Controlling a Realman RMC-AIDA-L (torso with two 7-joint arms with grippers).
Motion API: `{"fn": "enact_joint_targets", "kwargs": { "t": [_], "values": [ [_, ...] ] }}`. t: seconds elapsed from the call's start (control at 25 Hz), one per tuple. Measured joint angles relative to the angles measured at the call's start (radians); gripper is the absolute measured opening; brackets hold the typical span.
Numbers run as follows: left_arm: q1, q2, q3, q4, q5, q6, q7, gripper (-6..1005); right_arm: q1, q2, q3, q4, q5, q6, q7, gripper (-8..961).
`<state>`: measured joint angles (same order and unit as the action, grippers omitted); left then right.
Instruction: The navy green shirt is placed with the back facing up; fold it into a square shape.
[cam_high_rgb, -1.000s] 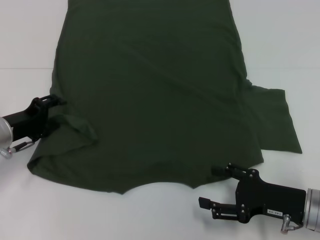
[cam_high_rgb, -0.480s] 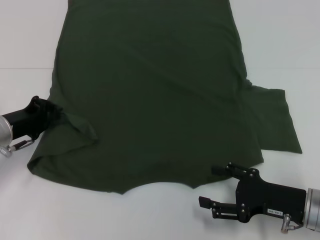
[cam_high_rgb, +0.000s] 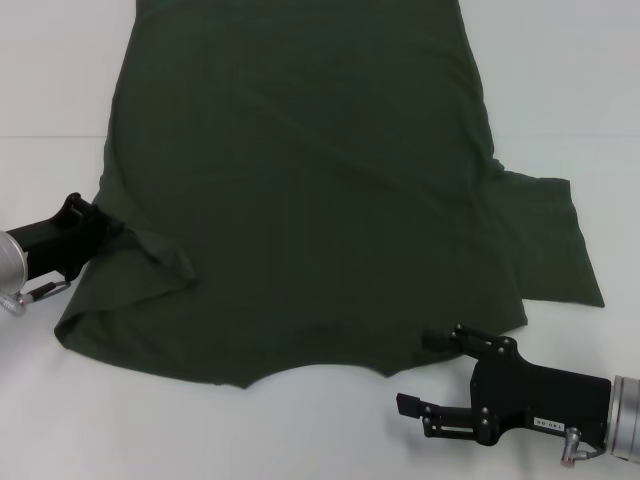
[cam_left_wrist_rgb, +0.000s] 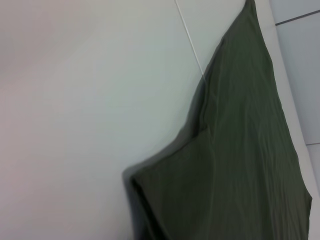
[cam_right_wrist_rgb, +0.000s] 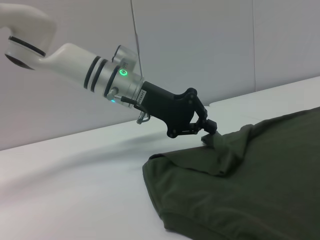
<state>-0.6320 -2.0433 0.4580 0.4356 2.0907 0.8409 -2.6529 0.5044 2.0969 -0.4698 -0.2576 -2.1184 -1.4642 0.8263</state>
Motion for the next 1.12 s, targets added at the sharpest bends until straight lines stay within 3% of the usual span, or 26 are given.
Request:
{"fn": "enact_joint_targets", "kwargs": {
  "t": [0.08,0.68,1.04,1.12],
  "values": [
    [0.000,0.000,0.000,0.000,0.000,0.000,0.007,11,-0.001,0.000,-0.001,0.000,0.000,0.000,0.000,925],
    [-0.014,-0.006,-0.004,0.002,-0.096,0.076,0.111,8,-0.003,0.000,0.003,0.002,0.000,0.003,-0.003,925],
    [0.060,0.008,-0.030,0.016,-0.145,0.155,0.138,11,-0.004,0.000,0.004,0.003,0.000,0.001,-0.002,925],
    [0.069,0.008,-0.028,0.020,-0.139,0.136,0.137,63,-0.003,0.000,0.003,0.003,0.000,0.001,0.000,925]
  ]
}}
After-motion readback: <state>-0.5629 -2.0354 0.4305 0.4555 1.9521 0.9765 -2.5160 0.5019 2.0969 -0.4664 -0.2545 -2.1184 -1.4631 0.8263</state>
